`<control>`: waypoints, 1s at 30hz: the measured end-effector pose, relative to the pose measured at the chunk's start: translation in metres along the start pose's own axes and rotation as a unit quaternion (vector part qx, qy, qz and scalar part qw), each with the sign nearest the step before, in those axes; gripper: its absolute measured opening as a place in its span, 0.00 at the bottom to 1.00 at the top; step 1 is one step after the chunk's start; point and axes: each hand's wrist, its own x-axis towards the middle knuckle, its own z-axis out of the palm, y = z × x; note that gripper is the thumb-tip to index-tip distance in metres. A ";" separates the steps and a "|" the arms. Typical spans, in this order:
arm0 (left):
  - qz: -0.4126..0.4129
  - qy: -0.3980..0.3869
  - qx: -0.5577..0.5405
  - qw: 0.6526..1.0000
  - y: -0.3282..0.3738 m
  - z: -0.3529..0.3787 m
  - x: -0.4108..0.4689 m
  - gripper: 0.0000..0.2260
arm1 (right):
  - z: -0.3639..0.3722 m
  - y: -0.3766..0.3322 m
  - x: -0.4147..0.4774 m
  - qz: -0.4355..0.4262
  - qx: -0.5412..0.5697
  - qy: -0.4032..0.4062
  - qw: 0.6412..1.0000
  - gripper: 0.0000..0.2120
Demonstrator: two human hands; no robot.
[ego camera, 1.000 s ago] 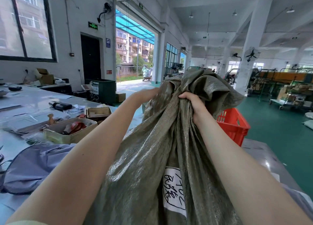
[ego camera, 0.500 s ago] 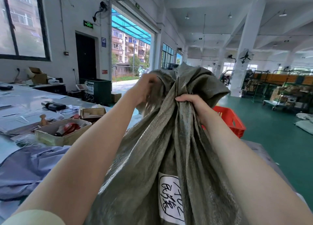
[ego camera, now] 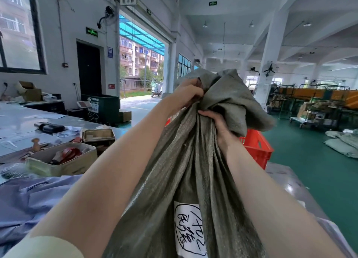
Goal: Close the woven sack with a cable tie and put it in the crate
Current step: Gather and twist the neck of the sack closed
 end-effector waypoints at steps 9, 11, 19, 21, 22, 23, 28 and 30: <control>-0.295 -0.119 0.214 0.924 -0.023 -0.030 -0.011 0.30 | -0.006 0.006 -0.003 0.044 0.087 0.039 0.995 0.23; -0.330 -0.189 0.218 0.899 -0.030 -0.024 -0.013 0.34 | -0.006 0.005 -0.004 0.040 0.081 0.030 0.995 0.23; -0.139 0.000 -0.014 0.990 -0.014 -0.003 0.014 0.11 | -0.020 -0.011 -0.015 0.045 0.036 -0.040 0.998 0.20; -0.128 0.020 -0.030 0.991 -0.007 -0.001 0.021 0.07 | -0.029 -0.012 -0.017 0.052 0.027 -0.046 0.997 0.23; -0.127 0.012 -0.031 0.991 -0.004 0.001 0.025 0.06 | -0.031 -0.012 -0.018 0.055 0.024 -0.050 0.997 0.24; -0.128 -0.001 -0.030 0.991 0.002 0.004 0.027 0.05 | -0.033 -0.013 -0.018 0.059 0.017 -0.054 0.997 0.24; -0.092 -0.046 -0.010 0.995 0.024 0.019 0.013 0.13 | -0.021 -0.022 -0.014 0.030 -0.113 -0.036 0.992 0.03; -0.080 -0.060 0.050 0.994 0.024 0.022 0.012 0.16 | -0.026 -0.020 -0.008 -0.017 -0.144 -0.006 0.989 0.11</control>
